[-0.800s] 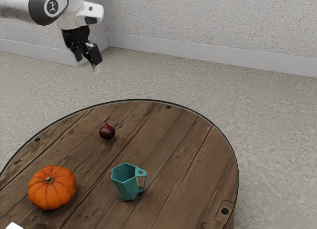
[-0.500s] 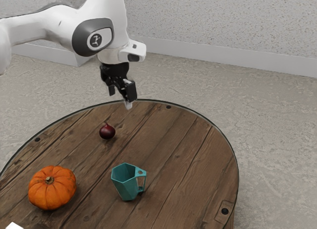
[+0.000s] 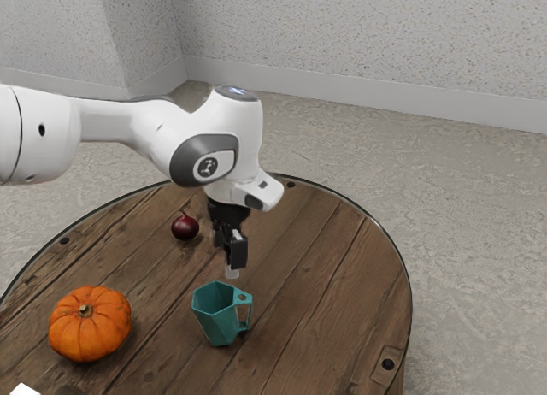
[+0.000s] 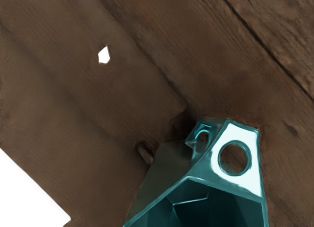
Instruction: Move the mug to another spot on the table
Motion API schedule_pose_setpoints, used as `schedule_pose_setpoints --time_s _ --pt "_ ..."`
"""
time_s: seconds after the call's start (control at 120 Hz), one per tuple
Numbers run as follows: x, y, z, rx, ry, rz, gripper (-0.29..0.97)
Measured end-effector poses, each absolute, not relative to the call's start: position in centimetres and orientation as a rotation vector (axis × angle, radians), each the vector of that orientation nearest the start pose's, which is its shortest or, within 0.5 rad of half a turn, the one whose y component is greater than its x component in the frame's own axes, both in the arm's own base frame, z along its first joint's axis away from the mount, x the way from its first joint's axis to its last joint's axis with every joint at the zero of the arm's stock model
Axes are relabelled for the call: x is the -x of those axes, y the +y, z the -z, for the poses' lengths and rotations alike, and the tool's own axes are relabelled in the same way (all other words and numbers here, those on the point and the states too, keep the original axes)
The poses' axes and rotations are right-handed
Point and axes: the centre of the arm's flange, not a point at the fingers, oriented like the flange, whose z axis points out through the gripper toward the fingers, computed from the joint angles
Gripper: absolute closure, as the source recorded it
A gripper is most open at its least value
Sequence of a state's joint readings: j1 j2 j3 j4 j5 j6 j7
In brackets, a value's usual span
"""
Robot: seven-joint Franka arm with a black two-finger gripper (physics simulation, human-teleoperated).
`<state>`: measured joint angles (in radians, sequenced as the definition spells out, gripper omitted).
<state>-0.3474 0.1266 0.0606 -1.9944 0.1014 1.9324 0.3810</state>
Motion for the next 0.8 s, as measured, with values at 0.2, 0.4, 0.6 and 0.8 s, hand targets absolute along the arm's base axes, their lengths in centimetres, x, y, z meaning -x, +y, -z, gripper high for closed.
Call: schedule_pose_setpoints --time_s 0.2,0.4,0.6,0.8 --pt "-54.1 -16.6 -34.1 2.796 1.216 -0.317 0.0" --pt "-54.3 -17.9 -32.1 2.755 1.335 -0.289 0.0" --pt "-53.9 -17.9 -30.4 2.71 1.425 -0.27 0.0" --pt "-53.0 -18.0 -29.0 2.682 1.493 -0.262 0.0"
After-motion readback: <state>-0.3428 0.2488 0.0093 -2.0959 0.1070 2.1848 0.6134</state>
